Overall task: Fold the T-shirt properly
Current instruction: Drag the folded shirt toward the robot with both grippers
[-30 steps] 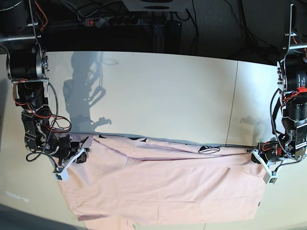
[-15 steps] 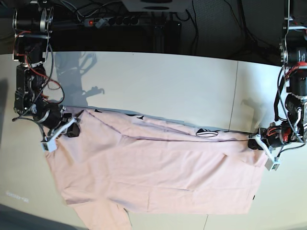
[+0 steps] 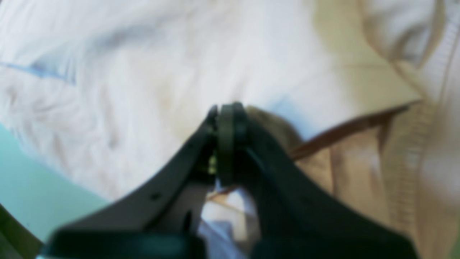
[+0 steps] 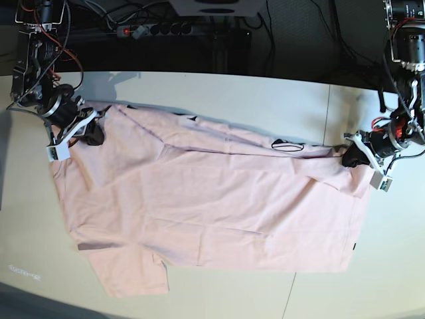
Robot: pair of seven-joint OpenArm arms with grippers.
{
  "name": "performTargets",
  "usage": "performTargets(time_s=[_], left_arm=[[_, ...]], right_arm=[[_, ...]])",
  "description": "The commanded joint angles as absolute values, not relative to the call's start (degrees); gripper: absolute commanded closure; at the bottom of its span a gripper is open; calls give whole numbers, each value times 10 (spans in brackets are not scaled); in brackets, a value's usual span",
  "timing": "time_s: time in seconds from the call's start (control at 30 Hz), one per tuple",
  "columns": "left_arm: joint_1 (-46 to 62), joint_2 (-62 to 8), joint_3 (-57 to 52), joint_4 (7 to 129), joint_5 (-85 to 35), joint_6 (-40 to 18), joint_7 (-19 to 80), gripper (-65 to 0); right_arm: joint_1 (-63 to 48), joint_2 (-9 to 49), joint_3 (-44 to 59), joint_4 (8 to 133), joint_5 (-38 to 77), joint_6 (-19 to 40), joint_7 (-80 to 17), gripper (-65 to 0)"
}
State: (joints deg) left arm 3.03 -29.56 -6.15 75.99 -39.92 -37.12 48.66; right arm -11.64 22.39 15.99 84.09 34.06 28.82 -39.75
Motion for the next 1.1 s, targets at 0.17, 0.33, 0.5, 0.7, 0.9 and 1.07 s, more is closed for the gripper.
performTargets(time_s=[0.17, 0.33, 0.5, 0.7, 0.9, 1.07], left_arm=[[119, -305, -104, 814, -373, -382, 521, 0], [154, -303, -117, 839, -384, -383, 517, 0], [184, -296, -117, 859, -388, -385, 517, 0], [210, -273, -117, 887, -388, -388, 517, 0], [211, -265, -117, 914, -390, -388, 517, 0], [211, -265, -160, 970, -414, -389, 517, -171]], right_arm=[[-179, 253, 167, 896, 326, 309, -425, 0], [-212, 277, 170, 920, 326, 309, -425, 0], [-218, 288, 196, 919, 326, 309, -425, 0], [-218, 290, 234, 919, 326, 309, -432, 0], [-218, 290, 246, 919, 326, 309, -435, 0], [-216, 290, 246, 919, 326, 309, -433, 0]])
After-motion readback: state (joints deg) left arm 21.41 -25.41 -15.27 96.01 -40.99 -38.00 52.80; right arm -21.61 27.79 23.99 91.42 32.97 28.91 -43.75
